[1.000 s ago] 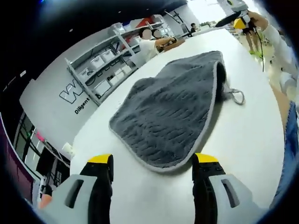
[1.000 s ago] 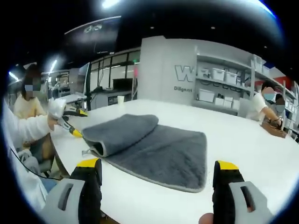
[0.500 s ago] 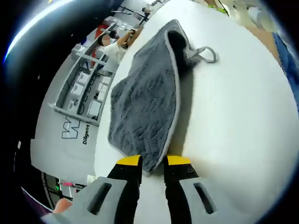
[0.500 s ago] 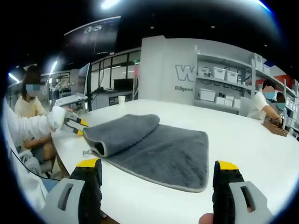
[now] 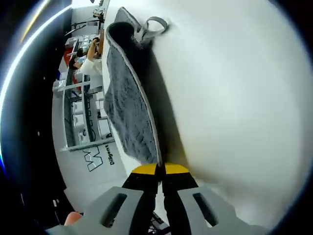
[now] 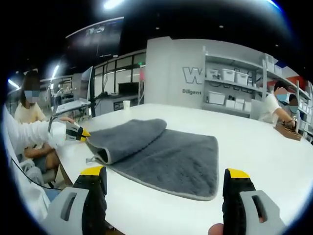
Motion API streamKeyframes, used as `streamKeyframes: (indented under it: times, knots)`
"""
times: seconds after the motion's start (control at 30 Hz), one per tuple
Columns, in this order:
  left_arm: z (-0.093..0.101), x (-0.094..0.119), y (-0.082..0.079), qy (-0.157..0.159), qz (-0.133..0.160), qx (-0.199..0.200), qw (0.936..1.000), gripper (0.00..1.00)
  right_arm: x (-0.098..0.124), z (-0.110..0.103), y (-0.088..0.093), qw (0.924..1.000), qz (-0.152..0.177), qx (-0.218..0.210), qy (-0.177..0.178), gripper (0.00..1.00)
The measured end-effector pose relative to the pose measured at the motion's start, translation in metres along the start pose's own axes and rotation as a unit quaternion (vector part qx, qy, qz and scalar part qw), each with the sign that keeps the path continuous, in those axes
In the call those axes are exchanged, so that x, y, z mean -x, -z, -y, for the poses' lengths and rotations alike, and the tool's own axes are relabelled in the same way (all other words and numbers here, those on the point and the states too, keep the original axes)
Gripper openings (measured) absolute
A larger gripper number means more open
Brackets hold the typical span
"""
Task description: Open the folded towel by lifting each exposed corner and separating the folded layers until the towel lies flat within the target outline without major curled edges
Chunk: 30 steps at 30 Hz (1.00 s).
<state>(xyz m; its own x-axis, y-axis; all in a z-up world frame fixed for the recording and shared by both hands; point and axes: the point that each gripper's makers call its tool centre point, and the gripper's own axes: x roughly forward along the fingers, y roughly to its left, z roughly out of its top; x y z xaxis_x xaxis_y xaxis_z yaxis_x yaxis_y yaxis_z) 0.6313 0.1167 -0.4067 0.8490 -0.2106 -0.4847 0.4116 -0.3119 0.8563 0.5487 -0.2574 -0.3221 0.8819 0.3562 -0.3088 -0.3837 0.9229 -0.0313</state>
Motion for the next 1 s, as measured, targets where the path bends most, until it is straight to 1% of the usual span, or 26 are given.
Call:
streamKeyframes:
  times: [0.13,0.37,0.47,0.67,0.8,1.0]
  knots:
    - [-0.009,0.004,0.015,-0.011,-0.013,0.010,0.9998,0.02,-0.002,0.001,0.002,1.0000,-0.005,-0.001,0.000,0.99]
    - [-0.019,0.015,0.030,-0.029,-0.030,0.005,0.9991,0.02,-0.004,-0.002,0.001,1.0000,-0.002,-0.005,-0.005,0.99]
    - [-0.023,0.021,0.038,-0.036,-0.041,0.009,0.9985,0.02,-0.003,0.000,0.000,1.0000,0.000,-0.007,-0.002,0.99]
    - [-0.031,0.035,0.064,-0.059,-0.079,0.025,0.9948,0.02,-0.003,0.003,0.001,1.0000,-0.002,-0.009,0.002,0.99]
    - [-0.031,0.043,0.079,-0.061,-0.096,0.041,0.9926,0.02,-0.003,0.002,0.002,1.0000,-0.002,-0.009,0.000,0.99]
    - [-0.017,0.056,0.103,-0.052,-0.127,0.051,0.9892,0.02,0.000,0.001,0.002,1.0000,0.000,-0.009,0.001,0.99]
